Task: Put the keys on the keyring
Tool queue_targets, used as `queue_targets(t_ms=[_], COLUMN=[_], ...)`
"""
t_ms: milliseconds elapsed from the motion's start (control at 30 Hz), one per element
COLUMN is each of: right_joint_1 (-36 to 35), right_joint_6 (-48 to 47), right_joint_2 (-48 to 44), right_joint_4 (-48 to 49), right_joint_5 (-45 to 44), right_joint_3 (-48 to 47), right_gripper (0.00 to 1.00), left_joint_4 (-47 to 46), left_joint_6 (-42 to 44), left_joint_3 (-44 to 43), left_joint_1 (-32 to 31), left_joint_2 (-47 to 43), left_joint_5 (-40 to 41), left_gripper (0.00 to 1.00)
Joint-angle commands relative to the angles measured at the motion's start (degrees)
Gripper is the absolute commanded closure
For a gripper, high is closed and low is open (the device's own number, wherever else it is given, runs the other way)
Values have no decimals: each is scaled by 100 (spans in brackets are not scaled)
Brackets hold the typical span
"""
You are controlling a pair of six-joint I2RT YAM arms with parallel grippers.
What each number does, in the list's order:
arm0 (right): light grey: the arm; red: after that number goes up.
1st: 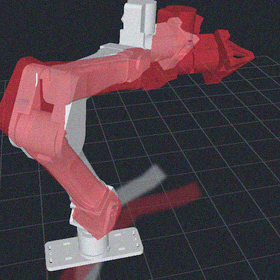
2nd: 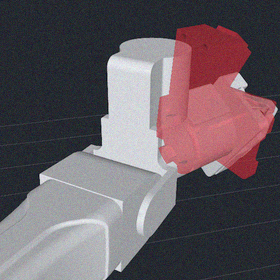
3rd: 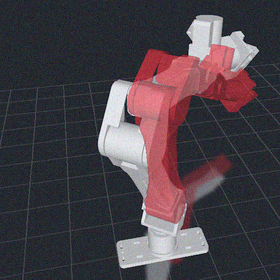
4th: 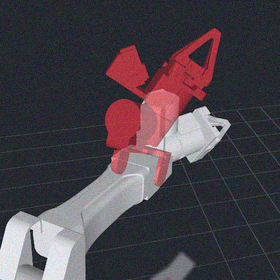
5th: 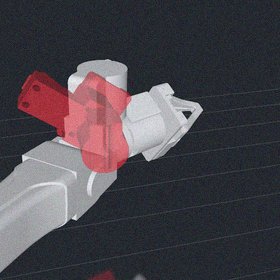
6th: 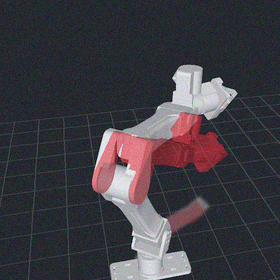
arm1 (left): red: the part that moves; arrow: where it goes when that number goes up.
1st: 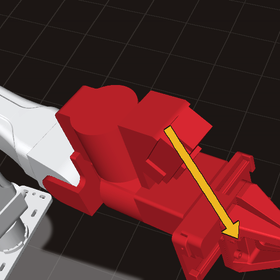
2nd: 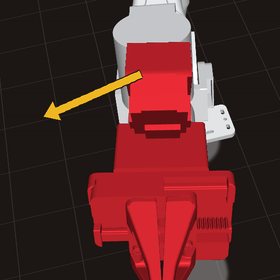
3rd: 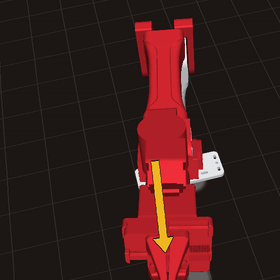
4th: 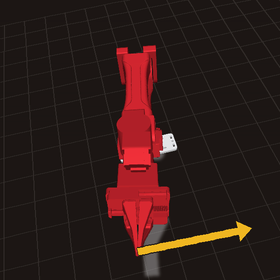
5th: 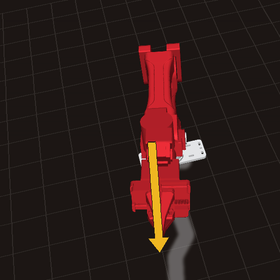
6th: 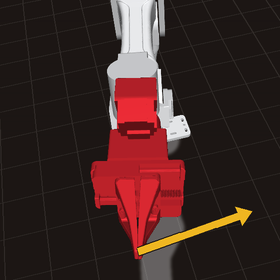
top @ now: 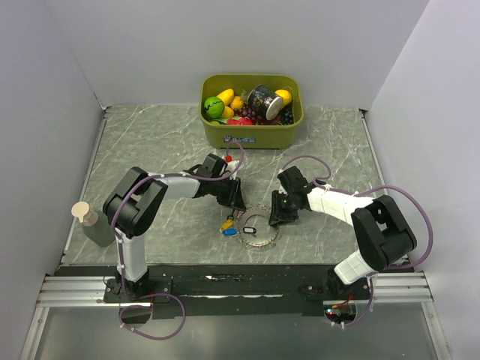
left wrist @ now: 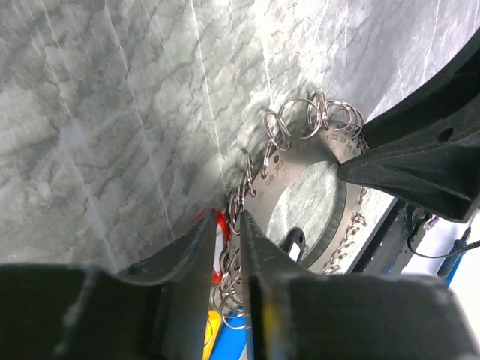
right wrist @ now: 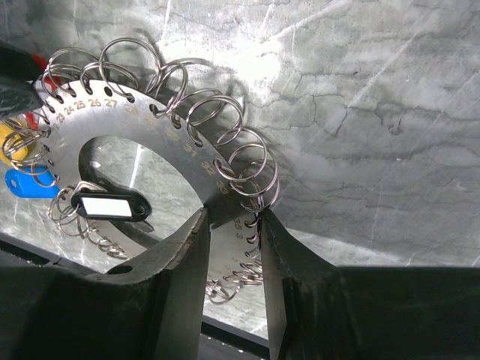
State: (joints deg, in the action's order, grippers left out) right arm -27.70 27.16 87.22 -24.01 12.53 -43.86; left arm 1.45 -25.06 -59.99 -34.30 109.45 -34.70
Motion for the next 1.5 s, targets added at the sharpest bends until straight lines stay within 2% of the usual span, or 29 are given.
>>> queue_targets(t_ms=[0,133,233,367,700,800,833,900,933,1100,1200,1300,1467], right_joint_1=[90,99,107,125,186,230,248,265,265,292,301,301,318], right_joint_6=[-158,-176,-176,-176,-123,-237,-272,-307,-308,-526,-982,-1535,-2284], right_joint_2=[111,94,67,41,-722,-1144,-1268,-1705,-1856,-2909,-3621,-4315,-4977], right_joint_4=[-42,-69,-86,-121,37,54,107,290,344,502,818,1283,1951], right_joint_5=[-673,-665,-674,-700,-726,-709,-656,-586,-577,-848,-736,-279,756], right_joint_3=[246,185,167,140,281,334,395,483,579,764,905,1037,1125], right_gripper=[65,65,64,64,60,54,41,29,20,1,0,0,1], left_joint_4=[-49,-49,-40,-58,-110,-295,-295,-330,-330,-418,-392,-391,-243], left_joint_6=[89,150,229,370,581,695,730,801,818,976,1126,1275,1582], left_joint_3=[-233,-224,-224,-268,-145,-84,-75,-66,-75,-40,-66,-75,-101], left_joint_1=[3,3,3,-24,-120,-182,-191,-226,-235,-410,-551,-665,-805], left_joint_2=[138,103,94,59,-520,-775,-819,-933,-960,-1214,-1399,-1592,-1813], left_joint_5=[-169,-230,-344,-538,-538,-424,-415,-493,-511,-591,-477,-433,-415], left_gripper=[78,75,79,99,99,99,99,99,99,99,99,99,99])
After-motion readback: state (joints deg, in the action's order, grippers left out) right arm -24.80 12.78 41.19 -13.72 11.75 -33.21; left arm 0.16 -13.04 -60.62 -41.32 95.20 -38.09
